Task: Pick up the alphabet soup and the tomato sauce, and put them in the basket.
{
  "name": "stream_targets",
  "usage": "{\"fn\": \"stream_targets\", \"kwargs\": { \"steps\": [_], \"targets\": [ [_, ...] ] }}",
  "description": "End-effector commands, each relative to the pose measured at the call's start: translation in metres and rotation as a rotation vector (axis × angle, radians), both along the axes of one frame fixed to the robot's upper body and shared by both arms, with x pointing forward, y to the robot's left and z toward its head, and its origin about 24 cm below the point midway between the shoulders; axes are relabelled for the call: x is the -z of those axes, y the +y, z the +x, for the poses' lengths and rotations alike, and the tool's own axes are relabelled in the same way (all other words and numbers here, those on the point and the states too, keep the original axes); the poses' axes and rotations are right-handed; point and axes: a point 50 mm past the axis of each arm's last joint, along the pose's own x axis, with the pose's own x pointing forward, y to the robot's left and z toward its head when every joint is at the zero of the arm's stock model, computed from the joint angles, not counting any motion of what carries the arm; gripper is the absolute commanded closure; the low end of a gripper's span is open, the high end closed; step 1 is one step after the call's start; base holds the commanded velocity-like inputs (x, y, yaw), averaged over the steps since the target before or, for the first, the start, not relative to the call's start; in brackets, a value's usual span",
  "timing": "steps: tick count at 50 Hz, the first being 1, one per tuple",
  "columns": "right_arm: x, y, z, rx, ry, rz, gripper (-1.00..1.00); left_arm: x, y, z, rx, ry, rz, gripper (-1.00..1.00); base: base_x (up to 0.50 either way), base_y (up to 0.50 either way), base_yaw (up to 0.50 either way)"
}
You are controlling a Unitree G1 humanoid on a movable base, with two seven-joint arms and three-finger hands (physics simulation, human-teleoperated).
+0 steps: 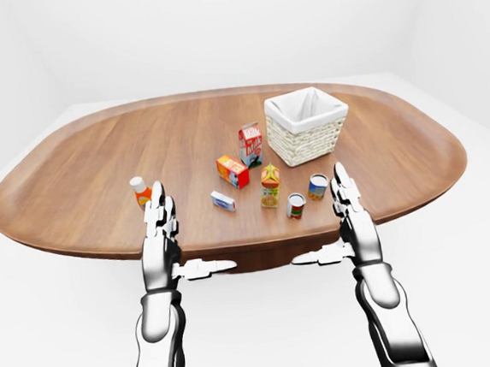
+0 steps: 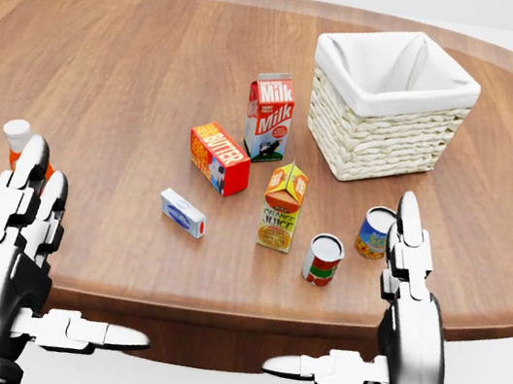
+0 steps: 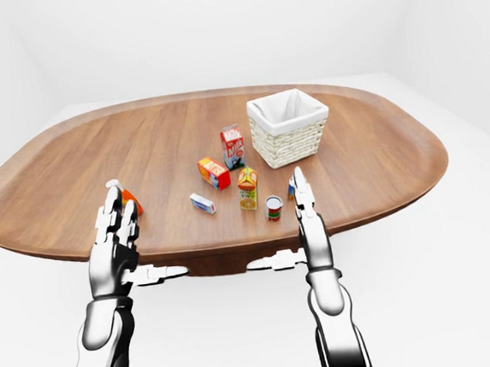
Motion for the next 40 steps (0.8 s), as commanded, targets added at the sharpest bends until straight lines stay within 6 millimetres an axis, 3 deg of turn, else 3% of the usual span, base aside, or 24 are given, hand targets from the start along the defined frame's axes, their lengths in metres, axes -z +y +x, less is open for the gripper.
{"fn": "stream_targets", "kwargs": {
  "steps": [1,40],
  "targets": [
    [0.0009,-0.0004,0.0000,0.002,0.004,0.000,-1.00,-0.0026,-0.0012,-0.0012,0.005,-0.011,0.004,-1.00,0.19,0.00,0.00],
    [0.0004,0.0000,-0.0005,0.001,0.002,-0.003,-1.00,0.0012,-0.0014,0.0003,0.012,0.005,-0.001,-1.00,0.19,0.00,0.00]
  ]
}}
